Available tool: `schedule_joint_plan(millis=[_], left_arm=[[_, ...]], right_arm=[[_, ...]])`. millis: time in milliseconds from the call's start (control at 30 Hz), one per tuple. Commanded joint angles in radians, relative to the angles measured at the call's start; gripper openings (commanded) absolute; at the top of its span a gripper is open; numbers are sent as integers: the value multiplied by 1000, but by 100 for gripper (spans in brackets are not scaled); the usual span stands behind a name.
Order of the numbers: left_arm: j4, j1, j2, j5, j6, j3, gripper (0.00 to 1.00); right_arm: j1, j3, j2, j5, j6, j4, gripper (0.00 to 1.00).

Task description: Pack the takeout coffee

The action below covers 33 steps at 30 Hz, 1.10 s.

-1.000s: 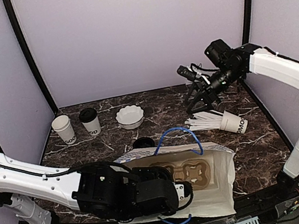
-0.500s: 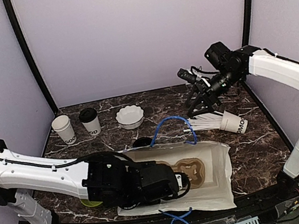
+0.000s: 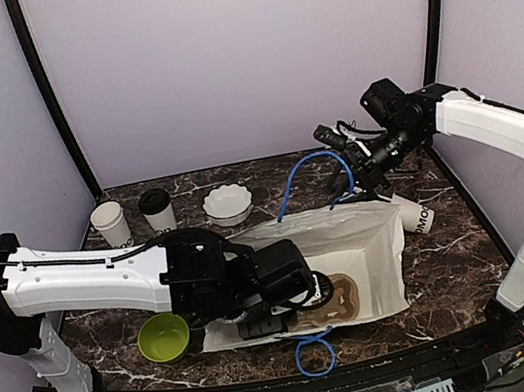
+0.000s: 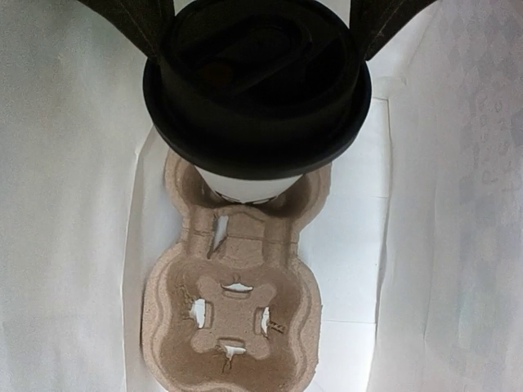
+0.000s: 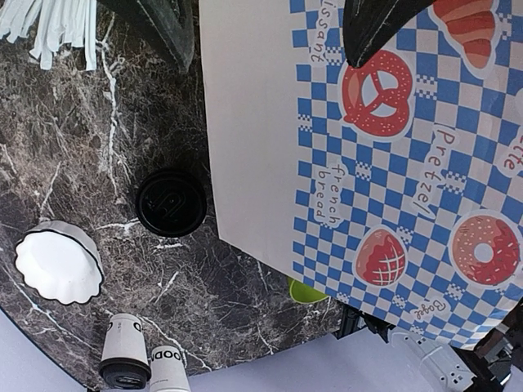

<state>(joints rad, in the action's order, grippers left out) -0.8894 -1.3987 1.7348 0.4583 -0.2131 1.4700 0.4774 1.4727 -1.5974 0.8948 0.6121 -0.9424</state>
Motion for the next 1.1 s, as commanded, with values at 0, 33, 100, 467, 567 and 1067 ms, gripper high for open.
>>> schedule_joint_plan(millis=[0, 33, 100, 467, 567, 1067], left_arm=[[-48, 44, 26, -88, 12, 34, 31], [-49, 63, 35, -110, 7, 47, 30], [-54, 91, 51, -140, 1, 73, 29], [3, 256, 95, -320, -23, 114, 24], [17, 268, 92, -338, -26, 100, 24], [56, 271, 72, -346, -59, 12, 26]], right_arm=[[-14, -18, -2, 39, 13, 5, 62], [-16, -21, -3, 44, 14, 6, 62], [-21, -26, -6, 53, 15, 6, 62], [-59, -59, -11, 85, 11, 8, 62], [-67, -68, -13, 95, 5, 9, 62], [-69, -64, -24, 113, -38, 21, 62]])
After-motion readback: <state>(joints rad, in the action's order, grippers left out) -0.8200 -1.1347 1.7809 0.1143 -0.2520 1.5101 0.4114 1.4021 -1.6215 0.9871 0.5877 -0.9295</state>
